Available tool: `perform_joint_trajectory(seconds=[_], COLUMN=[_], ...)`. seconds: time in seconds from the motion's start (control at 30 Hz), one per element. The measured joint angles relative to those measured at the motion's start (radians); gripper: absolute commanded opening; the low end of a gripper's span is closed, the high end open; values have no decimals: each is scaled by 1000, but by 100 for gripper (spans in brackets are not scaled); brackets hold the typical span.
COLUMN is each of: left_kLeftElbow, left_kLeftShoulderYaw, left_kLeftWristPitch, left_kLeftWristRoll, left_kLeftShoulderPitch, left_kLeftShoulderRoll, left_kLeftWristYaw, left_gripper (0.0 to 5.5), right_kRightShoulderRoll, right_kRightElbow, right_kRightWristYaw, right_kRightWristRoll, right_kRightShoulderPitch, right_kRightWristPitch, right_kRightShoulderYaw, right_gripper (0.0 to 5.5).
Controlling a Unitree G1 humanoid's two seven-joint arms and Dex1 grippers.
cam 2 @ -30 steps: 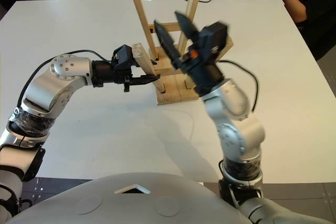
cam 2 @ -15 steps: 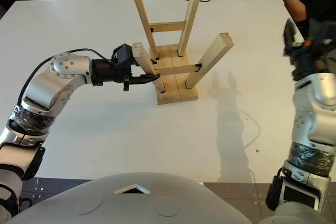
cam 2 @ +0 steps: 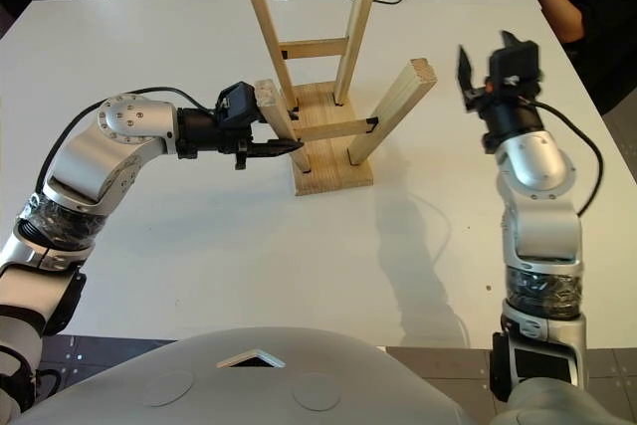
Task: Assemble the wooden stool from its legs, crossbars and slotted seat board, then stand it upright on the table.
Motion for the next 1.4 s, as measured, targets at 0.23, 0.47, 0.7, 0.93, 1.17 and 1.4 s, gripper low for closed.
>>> perform_joint_trajectory(seconds=[0.23,0.47,0.7,0.93,1.17,1.4], left_kLeftElbow=[0,5,4,-4,6,12], left_kLeftShoulderYaw=[0,45,72,19,19,75], left_kLeftWristPitch=[0,-12,-12,2,3,-8], left_kLeftWristRoll=[1,-20,-37,1,3,-27], left_kLeftShoulderPitch=[1,21,27,2,-1,16], left_kLeftShoulderRoll=[1,40,67,20,21,72], left_kLeftWristYaw=[-1,-17,-35,-5,-1,-29], left_gripper=[203,203,203,203,203,203], right_kRightShoulderRoll=[-65,234,313,64,-26,374], right_kRightElbow=[94,-89,-185,113,229,-42], right_kRightWristYaw=[-35,-48,-75,59,2,-66], right_kRightWristRoll=[-180,-122,-98,-117,-264,5], right_kRightShoulderPitch=[-10,-90,-83,8,-35,-67], right_kRightWristPitch=[-64,131,303,39,-132,190], right_kRightShoulderYaw=[11,261,277,98,104,283], right_gripper=[270,270,270,270,270,270])
